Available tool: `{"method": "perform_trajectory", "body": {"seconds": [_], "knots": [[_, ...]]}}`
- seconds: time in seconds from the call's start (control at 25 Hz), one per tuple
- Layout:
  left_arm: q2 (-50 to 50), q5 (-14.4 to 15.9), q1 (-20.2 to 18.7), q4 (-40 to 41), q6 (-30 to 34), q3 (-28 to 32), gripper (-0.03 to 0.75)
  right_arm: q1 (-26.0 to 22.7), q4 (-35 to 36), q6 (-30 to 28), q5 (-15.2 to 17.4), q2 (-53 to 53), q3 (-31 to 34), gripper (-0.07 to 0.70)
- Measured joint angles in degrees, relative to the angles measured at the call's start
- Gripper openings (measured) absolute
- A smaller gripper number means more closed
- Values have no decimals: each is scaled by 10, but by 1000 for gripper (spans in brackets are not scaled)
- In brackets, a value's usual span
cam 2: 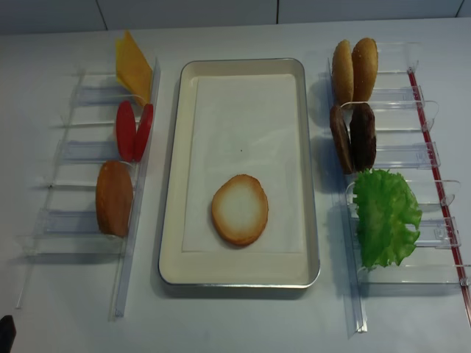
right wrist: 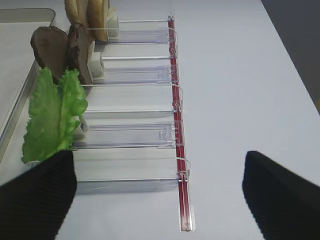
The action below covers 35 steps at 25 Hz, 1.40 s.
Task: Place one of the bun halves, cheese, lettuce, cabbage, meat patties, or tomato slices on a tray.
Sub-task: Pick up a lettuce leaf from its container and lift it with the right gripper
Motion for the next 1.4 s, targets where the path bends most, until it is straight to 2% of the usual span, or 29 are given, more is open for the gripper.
{"method": "perform_trajectory", "body": {"seconds": [1.4], "knots": [[0, 0, 0, 0, 0, 0, 415, 0, 0, 0, 0, 0, 0, 694]]}}
